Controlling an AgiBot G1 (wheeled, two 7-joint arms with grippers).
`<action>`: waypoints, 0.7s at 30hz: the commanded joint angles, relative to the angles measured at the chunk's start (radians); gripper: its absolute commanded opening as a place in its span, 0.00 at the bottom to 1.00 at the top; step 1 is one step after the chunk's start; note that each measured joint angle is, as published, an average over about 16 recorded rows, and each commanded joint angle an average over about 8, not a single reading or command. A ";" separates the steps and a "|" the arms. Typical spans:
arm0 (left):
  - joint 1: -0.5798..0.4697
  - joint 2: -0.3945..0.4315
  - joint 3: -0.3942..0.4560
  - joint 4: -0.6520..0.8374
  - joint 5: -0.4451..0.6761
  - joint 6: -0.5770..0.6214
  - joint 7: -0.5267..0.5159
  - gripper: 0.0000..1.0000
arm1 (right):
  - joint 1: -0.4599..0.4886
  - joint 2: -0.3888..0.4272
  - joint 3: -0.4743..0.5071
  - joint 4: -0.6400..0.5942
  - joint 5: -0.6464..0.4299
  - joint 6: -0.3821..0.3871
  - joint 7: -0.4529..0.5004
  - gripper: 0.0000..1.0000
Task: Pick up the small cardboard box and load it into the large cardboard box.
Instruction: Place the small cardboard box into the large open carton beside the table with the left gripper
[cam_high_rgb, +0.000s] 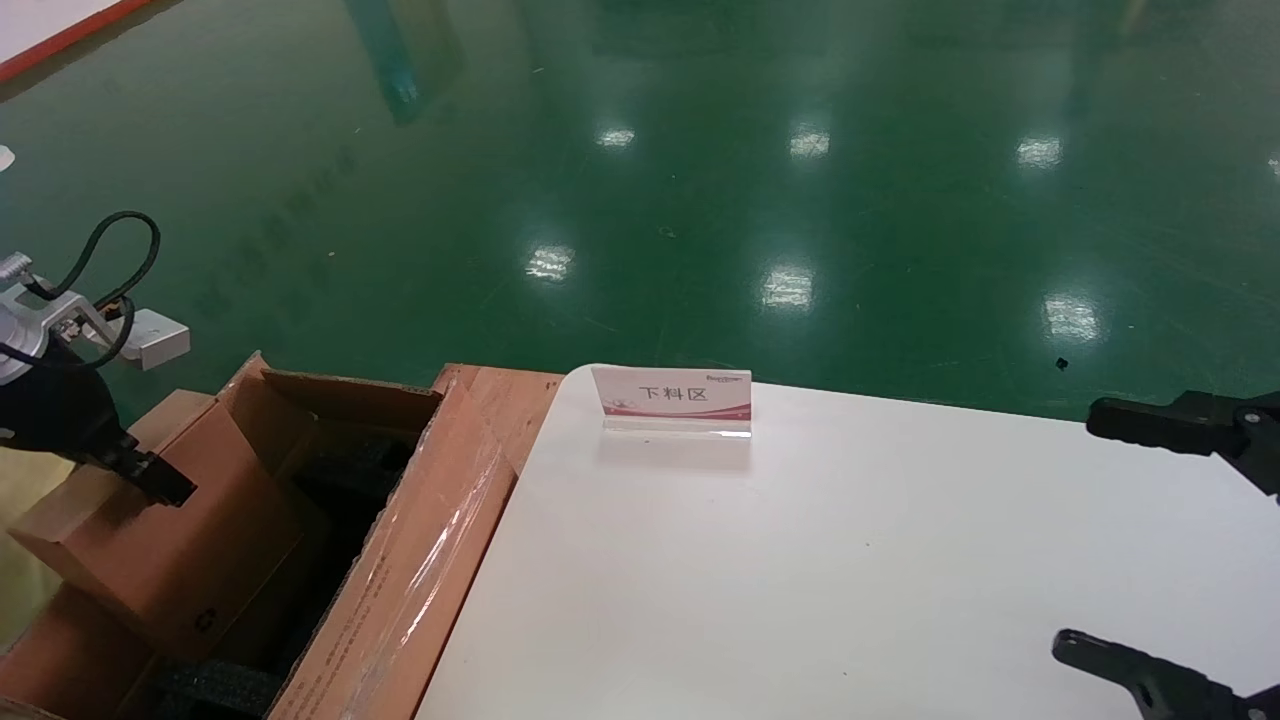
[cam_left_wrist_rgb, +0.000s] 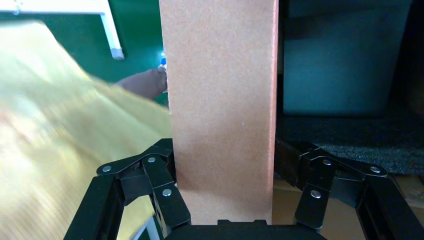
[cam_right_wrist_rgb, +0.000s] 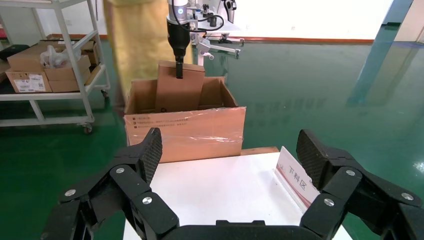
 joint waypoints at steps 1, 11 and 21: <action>0.012 0.006 -0.002 0.013 -0.003 -0.003 0.001 0.00 | 0.000 0.000 0.000 0.000 0.000 0.000 0.000 1.00; 0.027 0.027 -0.013 0.056 -0.015 -0.009 0.005 0.00 | 0.000 0.000 -0.001 0.000 0.000 0.000 0.000 1.00; 0.046 0.034 -0.012 0.057 -0.015 -0.016 0.001 0.00 | 0.000 0.000 -0.001 0.000 0.001 0.000 -0.001 1.00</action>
